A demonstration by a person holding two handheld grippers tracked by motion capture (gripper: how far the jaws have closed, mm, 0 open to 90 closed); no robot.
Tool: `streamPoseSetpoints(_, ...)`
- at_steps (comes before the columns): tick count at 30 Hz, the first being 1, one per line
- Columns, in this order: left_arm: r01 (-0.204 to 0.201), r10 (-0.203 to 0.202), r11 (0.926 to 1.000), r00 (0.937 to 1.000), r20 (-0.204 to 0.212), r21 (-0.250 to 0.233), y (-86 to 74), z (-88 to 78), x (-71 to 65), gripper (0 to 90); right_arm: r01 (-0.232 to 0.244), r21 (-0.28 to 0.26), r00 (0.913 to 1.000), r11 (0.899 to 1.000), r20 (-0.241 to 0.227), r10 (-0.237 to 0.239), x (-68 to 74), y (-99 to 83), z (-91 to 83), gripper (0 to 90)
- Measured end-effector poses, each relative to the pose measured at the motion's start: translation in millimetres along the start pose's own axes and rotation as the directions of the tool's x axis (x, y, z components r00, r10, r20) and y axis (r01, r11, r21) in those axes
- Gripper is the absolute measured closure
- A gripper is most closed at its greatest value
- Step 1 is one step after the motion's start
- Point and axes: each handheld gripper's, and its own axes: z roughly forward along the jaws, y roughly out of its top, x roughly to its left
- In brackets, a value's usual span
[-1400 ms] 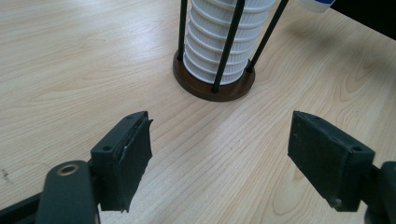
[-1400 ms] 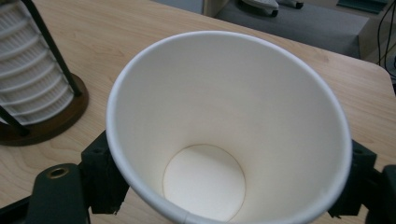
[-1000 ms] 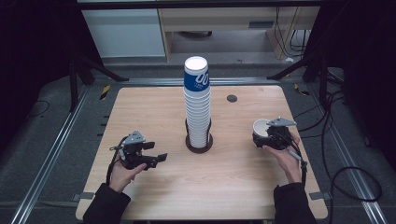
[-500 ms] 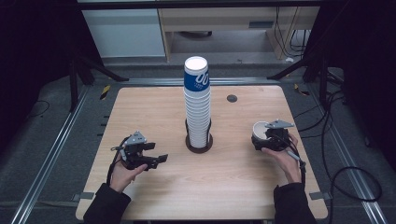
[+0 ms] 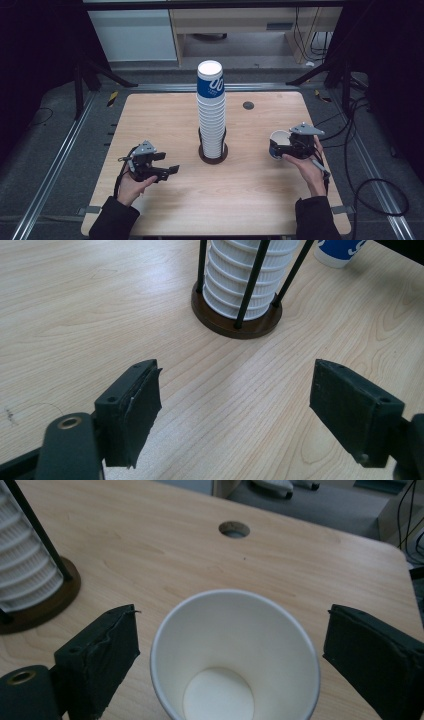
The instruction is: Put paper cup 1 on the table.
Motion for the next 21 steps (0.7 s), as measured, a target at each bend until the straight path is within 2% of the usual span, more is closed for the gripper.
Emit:
streamPoseSetpoints(4,0.004,-0.004,1.0,1.0,-0.003,0.001,-0.3,0.1,0.4,19.7,-0.004,-0.027,1.0,1.0,0.002,0.004,1.5,7.2,-7.1,8.0)
streamPoseSetpoints(7,0.001,-0.001,1.0,1.0,-0.005,0.009,-0.7,0.9,0.6,19.7,-0.01,-0.078,0.9998,0.997,-0.019,0.009,5.7,18.1,-18.5,10.5)
streamPoseSetpoints(12,0.006,-0.006,1.0,0.9999,-0.009,0.005,-0.9,0.3,1.5,19.6,-0.013,-0.116,0.9989,0.993,-0.047,0.007,13.4,31.2,-29.5,11.9)
streamPoseSetpoints(14,0.01,-0.01,1.0,0.9998,-0.017,0.001,-0.7,-1.3,2.3,19.6,-0.011,-0.143,0.997,0.99,-0.077,0.0,21.3,41.9,-37.5,13.4)
streamPoseSetpoints(16,0.009,-0.009,1.0,0.9998,-0.018,-0.001,-0.5,-2.2,2.5,19.6,-0.009,-0.153,0.996,0.988,-0.089,-0.004,24.1,46.0,-39.9,13.7)
streamPoseSetpoints(21,0.014,-0.014,0.9999,0.9995,-0.027,-0.005,-0.6,-3.6,3.7,19.7,-0.013,-0.25,0.9864,0.968,-0.162,-0.029,44.3,76.1,-52.8,13.9)
